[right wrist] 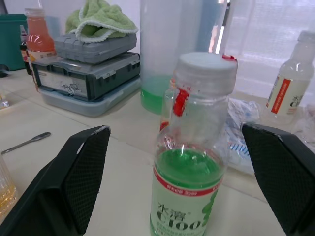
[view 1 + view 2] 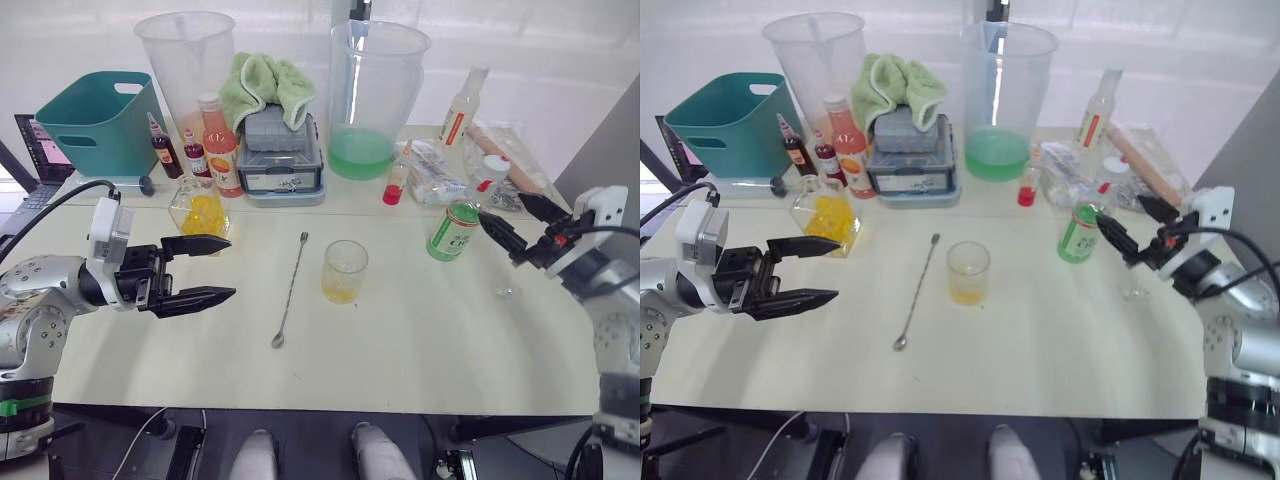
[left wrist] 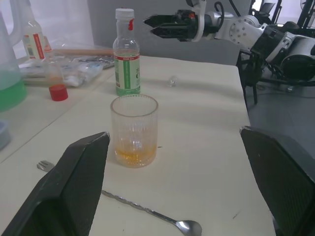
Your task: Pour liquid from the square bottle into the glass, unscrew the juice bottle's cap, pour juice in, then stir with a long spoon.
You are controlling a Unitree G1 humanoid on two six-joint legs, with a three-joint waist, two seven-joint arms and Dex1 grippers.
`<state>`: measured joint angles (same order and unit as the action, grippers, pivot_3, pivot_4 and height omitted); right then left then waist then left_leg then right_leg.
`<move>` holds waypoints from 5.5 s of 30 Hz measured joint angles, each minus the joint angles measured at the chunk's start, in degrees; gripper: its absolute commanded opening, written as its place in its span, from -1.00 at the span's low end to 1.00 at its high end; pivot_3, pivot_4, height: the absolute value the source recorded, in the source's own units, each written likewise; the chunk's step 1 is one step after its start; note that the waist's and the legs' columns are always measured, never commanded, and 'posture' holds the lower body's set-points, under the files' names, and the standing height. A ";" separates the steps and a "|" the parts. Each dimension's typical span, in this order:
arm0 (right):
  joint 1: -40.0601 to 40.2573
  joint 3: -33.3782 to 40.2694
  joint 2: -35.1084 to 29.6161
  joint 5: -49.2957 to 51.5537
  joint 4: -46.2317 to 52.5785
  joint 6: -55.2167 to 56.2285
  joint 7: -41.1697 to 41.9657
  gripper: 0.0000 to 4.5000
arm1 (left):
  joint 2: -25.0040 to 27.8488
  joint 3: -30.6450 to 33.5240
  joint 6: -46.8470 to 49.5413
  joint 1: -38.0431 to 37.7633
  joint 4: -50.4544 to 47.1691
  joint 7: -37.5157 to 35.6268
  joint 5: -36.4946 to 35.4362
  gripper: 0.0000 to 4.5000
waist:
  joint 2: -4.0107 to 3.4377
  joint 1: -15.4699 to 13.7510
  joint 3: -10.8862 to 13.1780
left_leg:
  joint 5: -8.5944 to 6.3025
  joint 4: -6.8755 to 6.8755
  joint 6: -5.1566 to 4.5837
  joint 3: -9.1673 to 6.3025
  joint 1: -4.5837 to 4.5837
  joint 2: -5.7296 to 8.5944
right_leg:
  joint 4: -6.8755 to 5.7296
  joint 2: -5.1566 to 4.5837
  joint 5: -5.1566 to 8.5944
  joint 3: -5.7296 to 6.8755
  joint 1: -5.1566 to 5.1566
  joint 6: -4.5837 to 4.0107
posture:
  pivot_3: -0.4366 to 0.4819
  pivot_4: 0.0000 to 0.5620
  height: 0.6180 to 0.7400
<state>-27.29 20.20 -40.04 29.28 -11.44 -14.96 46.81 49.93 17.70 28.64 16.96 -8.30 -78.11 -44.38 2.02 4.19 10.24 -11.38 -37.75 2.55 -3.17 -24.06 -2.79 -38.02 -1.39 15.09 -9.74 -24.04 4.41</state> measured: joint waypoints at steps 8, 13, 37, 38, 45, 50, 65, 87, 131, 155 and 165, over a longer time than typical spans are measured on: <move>-12.09 -5.86 -0.65 -5.29 -18.74 4.70 7.29 1.00 | 0.17 1.63 0.08 -2.53 -1.23 0.74 -0.57 0.99 | -0.01 0.08 0.01 | 0.00 0.01 0.00 0.01 -0.01 0.00 | 0.02 0.00 -0.02 0.00 -0.02 -0.04 | -0.05 -0.47 0.80; -19.51 -6.64 -0.13 -6.80 -28.76 9.16 10.72 0.89 | 0.43 2.25 0.21 -4.68 -2.67 1.23 -0.82 1.00 | -0.04 0.57 0.03 | 0.00 0.06 0.00 -0.02 -0.02 0.00 | 0.01 0.00 -0.10 0.00 -0.03 -0.17 | -0.05 -0.47 0.80; -12.46 -5.44 -3.80 -0.99 -13.22 -3.82 18.27 -0.37 | -1.05 0.41 0.20 -5.24 -5.08 3.36 -2.92 1.00 | -0.52 1.27 0.33 | 0.00 0.07 0.00 -0.08 -0.15 0.05 | 0.00 -0.01 -0.21 0.00 -0.12 -0.36 | -0.05 -0.47 0.80; -10.52 -4.99 -5.05 0.86 -9.06 -7.12 18.58 -0.37 | -1.10 -0.20 0.20 -4.82 -4.87 3.10 -2.92 1.00 | -0.54 1.22 0.34 | 0.00 0.07 -0.01 -0.09 -0.13 0.06 | -0.01 0.00 -0.19 0.00 -0.11 -0.32 | -0.05 -0.47 0.80; 4.08 -0.70 -5.65 17.34 27.60 -24.32 12.63 -0.37 | -3.61 -5.92 -0.79 2.23 0.70 1.02 -0.74 1.00 | -0.55 1.56 0.34 | 0.00 0.07 -0.01 -0.10 -0.11 0.01 | -0.03 0.06 0.03 0.00 -0.11 0.05 | -0.05 -0.47 0.80; 6.17 -2.80 -3.25 24.35 41.41 -28.77 5.47 -0.37 | -3.37 -7.35 -2.28 2.60 3.49 -1.42 1.55 1.00 | -0.55 1.32 0.35 | 0.00 0.03 0.00 -0.10 -0.13 0.01 | -0.01 0.05 0.03 0.00 -0.11 0.06 | -0.05 -0.47 0.80; 7.18 -22.16 3.97 11.18 46.26 -21.92 -1.09 -0.37 | -2.27 -5.20 -4.50 -3.00 1.47 -2.68 3.42 1.00 | -0.49 1.02 0.37 | 0.00 0.02 0.00 -0.12 -0.22 0.00 | 0.00 0.03 0.04 0.00 -0.19 0.05 | -0.05 -0.47 0.80; 9.19 -24.07 9.15 10.68 48.25 -23.39 -7.46 0.24 | -2.27 -3.03 -4.49 -5.56 -0.45 -1.26 2.25 1.00 | -0.46 1.05 0.35 | 0.00 0.02 0.00 -0.12 -0.18 -0.01 | 0.01 0.04 0.04 0.01 -0.17 0.05 | -0.05 -0.47 0.80; -21.93 -36.41 10.49 0.08 0.13 -4.23 43.06 -0.45 | 0.31 3.56 -1.68 -15.73 -9.09 3.65 -0.21 1.00 | -0.41 1.41 0.39 | -0.01 0.10 -0.01 -0.09 -0.07 -0.05 | -0.02 0.03 0.04 0.07 -0.18 -0.03 | -0.05 -0.47 0.80; 10.66 -19.15 10.09 17.19 57.14 -36.06 -10.62 -0.47 | -3.28 -6.58 -4.72 -0.58 1.14 -4.81 1.50 1.00 | -0.37 1.11 0.38 | -0.01 0.11 0.00 -0.15 -0.21 -0.02 | 0.02 0.04 0.09 0.08 -0.23 -0.05 | -0.05 -0.47 0.80; 13.47 -20.41 10.22 16.92 61.15 -38.07 -23.76 -0.47 | -3.43 -10.13 -3.97 4.64 3.37 -5.74 1.70 1.00 | -0.36 1.22 0.38 | -0.01 0.11 0.00 -0.15 -0.20 -0.03 | 0.02 0.04 0.10 0.08 -0.22 -0.05 | -0.05 -0.47 0.80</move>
<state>-13.82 -0.21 -29.83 46.20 49.71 -53.03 23.05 46.49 7.57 24.67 21.60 -4.94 -83.85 -42.68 1.66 5.41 10.62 -11.38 -37.64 2.55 -3.32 -24.26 -2.82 -38.00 -1.35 15.19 -9.66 -24.26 4.35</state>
